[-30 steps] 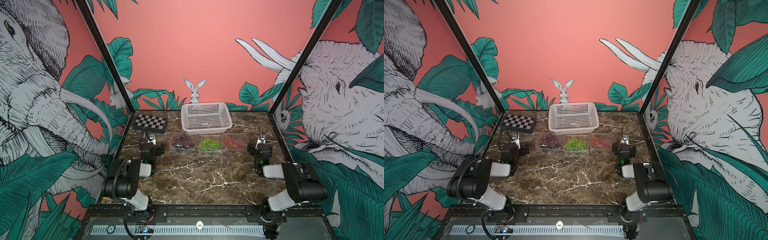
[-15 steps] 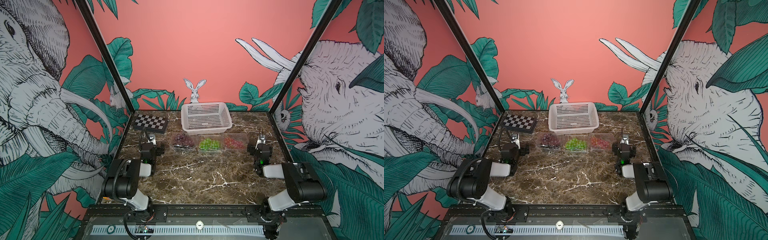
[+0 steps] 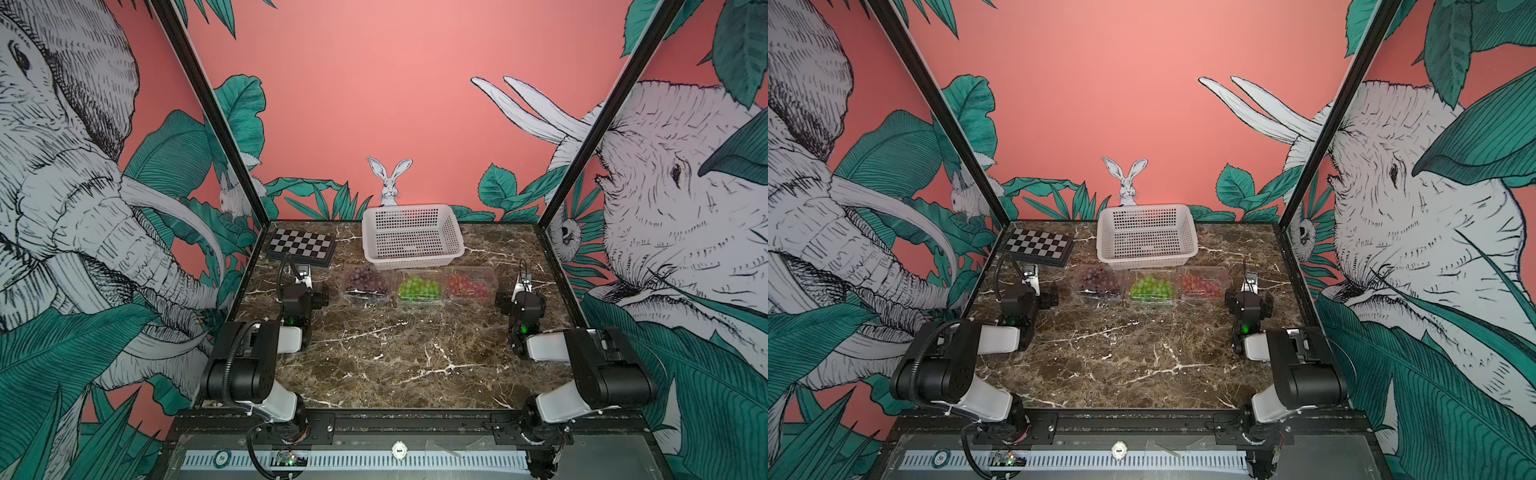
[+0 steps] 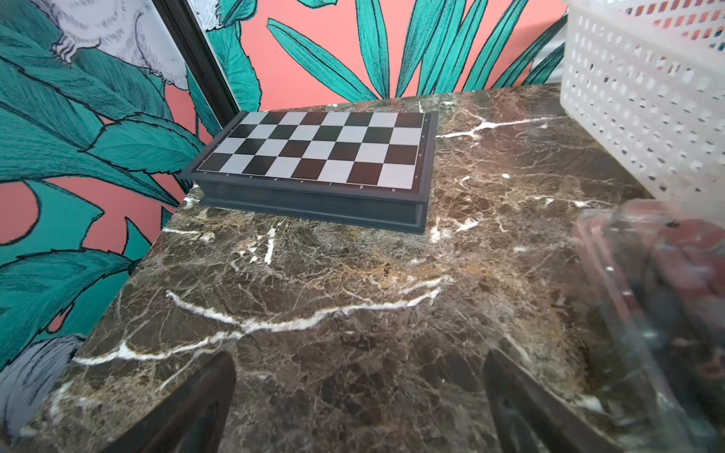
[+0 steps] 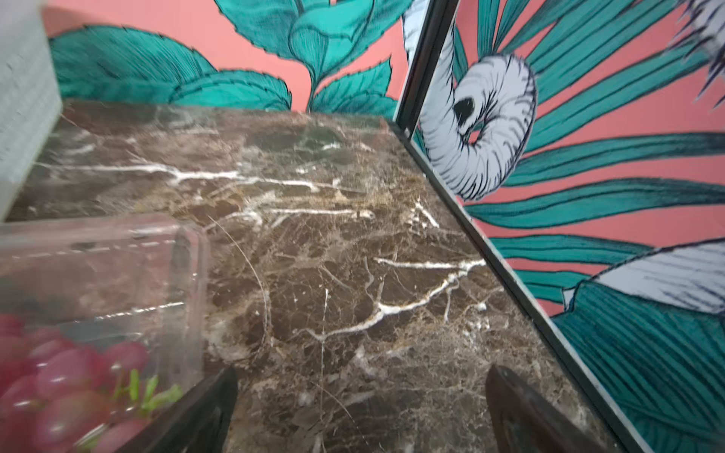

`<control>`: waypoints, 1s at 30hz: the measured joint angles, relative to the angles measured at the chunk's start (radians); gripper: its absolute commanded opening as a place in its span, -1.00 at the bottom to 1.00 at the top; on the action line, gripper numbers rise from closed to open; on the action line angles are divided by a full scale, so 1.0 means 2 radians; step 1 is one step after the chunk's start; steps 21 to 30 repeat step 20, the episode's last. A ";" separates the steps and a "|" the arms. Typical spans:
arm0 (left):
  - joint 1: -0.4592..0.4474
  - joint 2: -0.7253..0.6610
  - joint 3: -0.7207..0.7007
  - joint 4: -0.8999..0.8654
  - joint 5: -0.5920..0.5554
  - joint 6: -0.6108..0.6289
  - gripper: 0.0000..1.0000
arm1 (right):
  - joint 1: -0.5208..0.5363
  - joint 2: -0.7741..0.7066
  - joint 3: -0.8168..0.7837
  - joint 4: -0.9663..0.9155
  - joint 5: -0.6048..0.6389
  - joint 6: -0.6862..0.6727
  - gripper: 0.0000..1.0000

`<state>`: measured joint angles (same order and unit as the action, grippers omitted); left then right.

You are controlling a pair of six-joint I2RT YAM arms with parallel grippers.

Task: Pack grapes into containers
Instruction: Reset both arms

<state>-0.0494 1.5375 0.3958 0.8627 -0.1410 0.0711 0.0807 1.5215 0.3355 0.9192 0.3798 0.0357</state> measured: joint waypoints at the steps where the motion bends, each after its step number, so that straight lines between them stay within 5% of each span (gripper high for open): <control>1: 0.000 0.000 0.000 0.000 0.001 0.000 0.99 | 0.000 0.001 0.004 -0.004 0.001 0.001 0.97; 30: 0.000 0.006 0.001 -0.002 0.011 0.003 0.99 | 0.000 0.002 0.018 -0.018 0.002 0.001 0.97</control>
